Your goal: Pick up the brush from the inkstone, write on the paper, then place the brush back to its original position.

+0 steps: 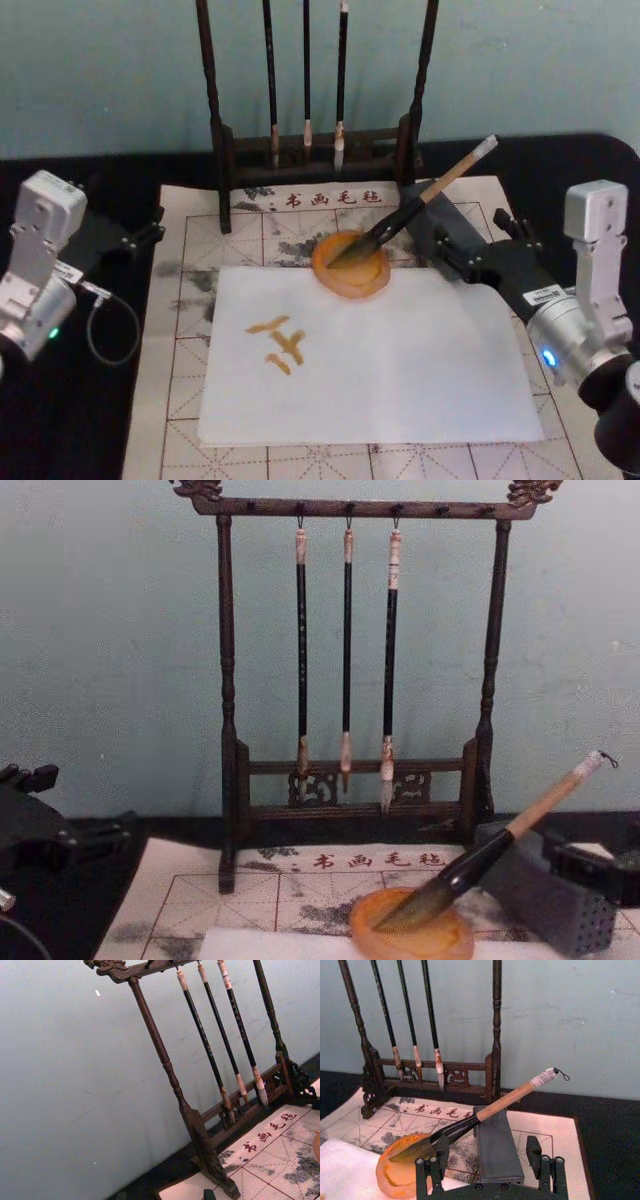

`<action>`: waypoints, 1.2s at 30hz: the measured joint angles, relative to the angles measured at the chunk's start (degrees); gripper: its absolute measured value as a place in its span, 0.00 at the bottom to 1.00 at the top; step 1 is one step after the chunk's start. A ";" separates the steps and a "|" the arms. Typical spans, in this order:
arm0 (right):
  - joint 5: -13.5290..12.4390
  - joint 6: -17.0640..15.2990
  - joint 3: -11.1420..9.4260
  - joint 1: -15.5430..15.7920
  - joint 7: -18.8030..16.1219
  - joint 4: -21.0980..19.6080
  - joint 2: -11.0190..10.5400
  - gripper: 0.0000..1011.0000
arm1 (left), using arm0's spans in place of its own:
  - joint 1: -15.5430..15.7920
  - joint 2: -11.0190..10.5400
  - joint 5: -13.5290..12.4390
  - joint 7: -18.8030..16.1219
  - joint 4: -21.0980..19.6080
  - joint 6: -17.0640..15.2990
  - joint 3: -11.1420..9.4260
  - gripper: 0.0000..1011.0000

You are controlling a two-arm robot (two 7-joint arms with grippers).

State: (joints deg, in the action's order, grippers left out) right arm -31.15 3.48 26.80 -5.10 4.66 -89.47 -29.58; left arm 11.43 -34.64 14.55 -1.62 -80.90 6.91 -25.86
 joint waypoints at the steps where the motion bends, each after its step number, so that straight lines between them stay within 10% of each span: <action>1: 0.76 0.17 0.16 -0.07 -0.16 0.30 0.11 0.99 | 0.00 0.00 0.00 0.01 0.00 0.00 0.00 0.99; 36: 1.67 0.42 0.26 -0.17 -0.38 0.65 0.33 0.99 | 0.00 0.00 0.00 0.00 0.00 0.00 0.00 0.99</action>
State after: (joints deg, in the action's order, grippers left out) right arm -29.48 3.90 27.06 -5.27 4.29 -88.82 -29.25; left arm 11.43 -34.64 14.55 -1.62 -80.90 6.91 -25.86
